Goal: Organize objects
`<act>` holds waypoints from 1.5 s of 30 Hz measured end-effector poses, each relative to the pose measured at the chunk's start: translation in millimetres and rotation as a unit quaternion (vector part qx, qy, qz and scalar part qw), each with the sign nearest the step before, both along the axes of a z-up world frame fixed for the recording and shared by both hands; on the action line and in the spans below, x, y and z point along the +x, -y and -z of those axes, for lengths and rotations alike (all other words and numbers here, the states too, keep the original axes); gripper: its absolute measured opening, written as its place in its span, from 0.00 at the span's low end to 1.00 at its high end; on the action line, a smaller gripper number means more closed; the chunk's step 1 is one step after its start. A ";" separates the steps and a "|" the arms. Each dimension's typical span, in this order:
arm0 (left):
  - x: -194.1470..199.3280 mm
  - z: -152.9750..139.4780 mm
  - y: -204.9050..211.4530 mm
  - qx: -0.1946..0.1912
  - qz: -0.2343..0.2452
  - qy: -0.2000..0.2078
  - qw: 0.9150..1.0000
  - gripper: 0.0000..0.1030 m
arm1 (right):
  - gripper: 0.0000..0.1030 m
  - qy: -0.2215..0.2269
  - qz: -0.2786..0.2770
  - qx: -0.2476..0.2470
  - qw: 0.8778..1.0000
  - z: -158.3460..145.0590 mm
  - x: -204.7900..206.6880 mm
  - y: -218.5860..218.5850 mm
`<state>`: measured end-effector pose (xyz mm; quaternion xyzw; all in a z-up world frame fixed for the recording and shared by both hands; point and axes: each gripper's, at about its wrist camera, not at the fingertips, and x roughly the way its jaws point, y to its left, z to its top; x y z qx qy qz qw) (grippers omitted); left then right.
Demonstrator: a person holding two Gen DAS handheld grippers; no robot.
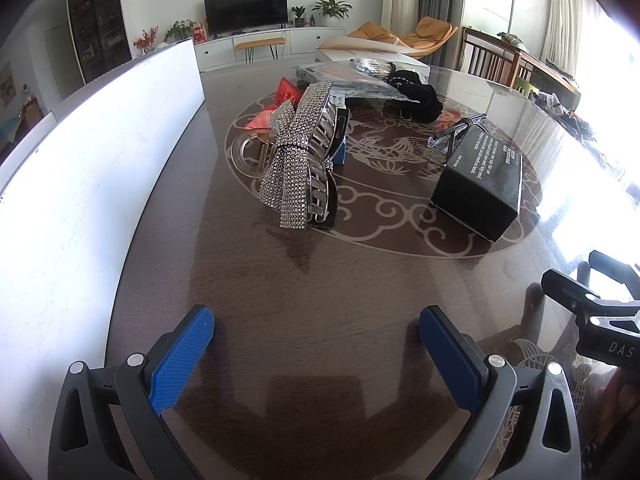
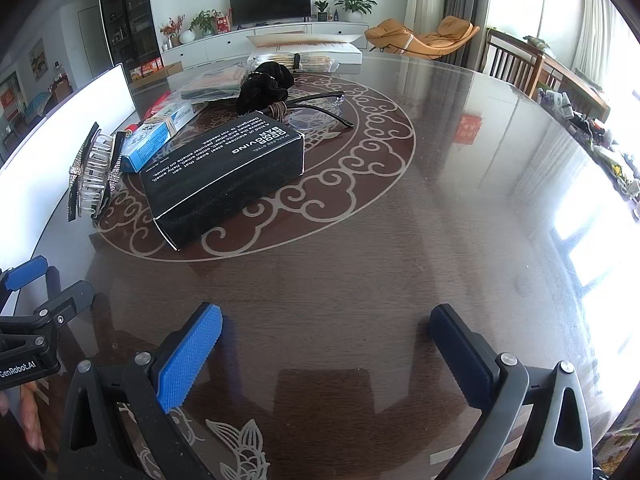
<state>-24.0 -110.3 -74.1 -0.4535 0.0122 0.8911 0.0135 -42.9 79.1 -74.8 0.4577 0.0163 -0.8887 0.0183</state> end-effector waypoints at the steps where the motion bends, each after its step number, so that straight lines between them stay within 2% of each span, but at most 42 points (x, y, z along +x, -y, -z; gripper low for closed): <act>1: -0.2 -0.5 3.2 -0.001 -0.009 0.004 1.000 1.00 | 1.00 0.000 0.000 -0.001 1.000 0.0 0.1 0.0; 5: -12.4 -8.1 23.0 -0.011 -0.050 -0.020 0.998 1.00 | 1.00 -0.001 -0.001 -0.001 1.000 -0.1 -0.2 0.8; 8: -40.0 -15.0 28.9 -0.008 -0.040 -0.024 0.999 1.00 | 1.00 -0.001 -0.001 -0.001 1.000 0.0 -0.4 0.8; 14: -93.2 -16.6 19.4 -0.040 -0.020 -0.028 0.999 1.00 | 1.00 -0.001 -0.001 -0.001 1.000 0.2 -0.5 0.9; 16: -94.4 -14.7 16.7 -0.022 -0.002 -0.031 0.999 0.74 | 1.00 -0.001 -0.001 -0.001 1.000 0.2 -0.7 1.0; 17: -92.0 -13.6 15.5 -0.009 0.005 -0.025 1.000 0.57 | 1.00 -0.001 -0.001 -0.001 1.000 0.2 -0.8 1.1; 20: -71.0 -16.4 7.5 -0.011 0.003 -0.014 1.000 0.48 | 1.00 -0.001 -0.001 -0.001 1.000 0.3 -0.9 1.2; 23: -41.7 -19.2 0.6 -0.005 0.000 0.015 1.000 0.49 | 1.00 -0.001 -0.001 -0.001 1.000 0.2 -0.7 0.9; 25: -27.2 -18.9 -2.0 -0.005 -0.002 0.021 1.000 0.55 | 1.00 -0.001 -0.001 -0.001 1.000 0.2 -0.9 0.9; 27: -21.1 -16.8 -5.3 -0.023 -0.002 0.013 1.000 0.84 | 1.00 -0.001 -0.001 -0.001 1.000 0.3 -1.0 1.2; 28: -20.2 -14.7 -6.5 -0.035 -0.001 0.004 0.999 0.87 | 1.00 -0.001 -0.001 -0.001 1.000 0.4 -0.8 1.0; 30: -23.7 -9.2 -6.1 -0.050 -0.005 0.007 0.999 0.88 | 1.00 -0.001 -0.001 -0.001 1.000 0.5 -0.7 1.0; 34: -27.4 -3.7 5.3 -0.002 -0.011 0.007 1.000 0.90 | 1.00 -0.001 -0.002 -0.001 1.000 0.2 -1.4 1.1; 35: -27.7 -2.0 8.0 0.003 -0.017 0.004 1.000 0.95 | 1.00 -0.001 -0.002 -0.001 1.000 0.4 -1.4 1.1; 36: -27.8 -0.6 9.1 0.001 -0.021 0.004 1.000 0.99 | 1.00 -0.001 -0.002 -0.001 1.000 0.5 -1.0 0.9; 38: -28.7 0.2 9.2 0.002 -0.022 0.005 1.000 1.00 | 1.00 -0.001 -0.002 -0.001 1.000 0.4 -1.5 1.0; 45: -29.5 0.7 7.9 0.004 -0.021 0.004 1.000 1.00 | 1.00 -0.001 -0.001 -0.001 1.000 0.7 -1.3 0.9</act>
